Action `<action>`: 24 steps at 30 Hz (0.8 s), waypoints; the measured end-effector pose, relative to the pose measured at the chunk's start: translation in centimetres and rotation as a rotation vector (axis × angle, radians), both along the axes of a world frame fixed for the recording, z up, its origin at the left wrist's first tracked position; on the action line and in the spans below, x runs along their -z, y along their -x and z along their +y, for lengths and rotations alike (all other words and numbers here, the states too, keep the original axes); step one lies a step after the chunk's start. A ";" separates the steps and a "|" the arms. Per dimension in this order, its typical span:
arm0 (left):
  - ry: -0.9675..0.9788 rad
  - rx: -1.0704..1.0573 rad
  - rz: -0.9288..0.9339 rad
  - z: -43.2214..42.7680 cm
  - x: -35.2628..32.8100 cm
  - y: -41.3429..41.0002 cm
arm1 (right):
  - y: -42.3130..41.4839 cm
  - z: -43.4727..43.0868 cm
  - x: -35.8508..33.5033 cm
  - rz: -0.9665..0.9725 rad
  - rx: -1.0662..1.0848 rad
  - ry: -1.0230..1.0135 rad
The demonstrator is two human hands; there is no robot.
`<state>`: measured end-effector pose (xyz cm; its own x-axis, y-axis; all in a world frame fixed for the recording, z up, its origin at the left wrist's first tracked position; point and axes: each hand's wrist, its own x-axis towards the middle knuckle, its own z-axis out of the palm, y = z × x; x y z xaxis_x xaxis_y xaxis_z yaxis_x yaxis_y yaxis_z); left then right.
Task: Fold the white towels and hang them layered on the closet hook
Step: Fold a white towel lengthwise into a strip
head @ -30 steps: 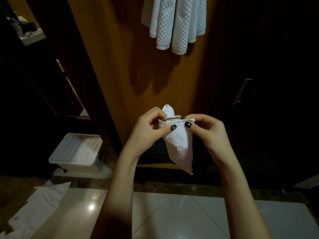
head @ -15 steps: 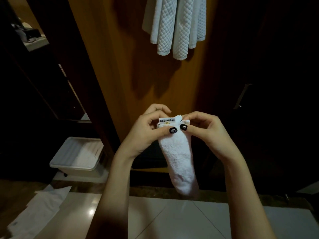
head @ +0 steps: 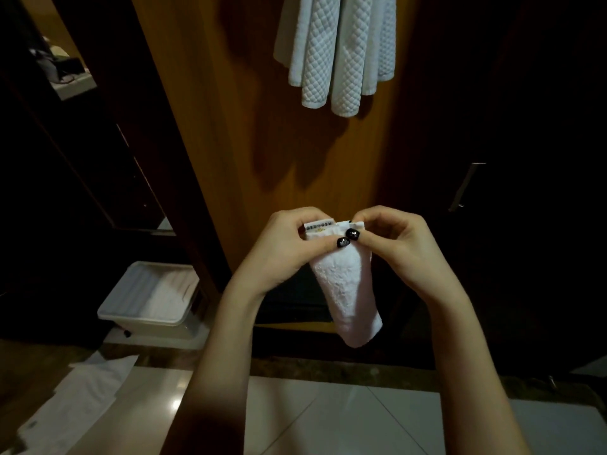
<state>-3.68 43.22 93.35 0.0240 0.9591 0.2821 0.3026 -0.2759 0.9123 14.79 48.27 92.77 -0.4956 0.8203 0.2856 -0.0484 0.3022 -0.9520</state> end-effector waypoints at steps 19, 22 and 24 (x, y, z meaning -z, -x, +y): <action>-0.235 -0.218 -0.246 5.7 0.5 -2.6 | -0.6 3.0 2.0 0.005 0.323 0.068; -0.234 -0.193 -0.268 7.4 -0.6 -2.3 | -0.5 3.4 2.7 -0.045 0.332 -0.005; -0.232 -0.172 -0.301 8.6 -1.4 -2.0 | -0.5 3.7 2.7 -0.070 0.296 -0.051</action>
<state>-1.65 51.79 94.72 -0.2480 0.8522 0.4607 0.0914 -0.4529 0.8869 15.34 51.97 90.08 -0.2572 0.9175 0.3035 0.1142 0.3407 -0.9332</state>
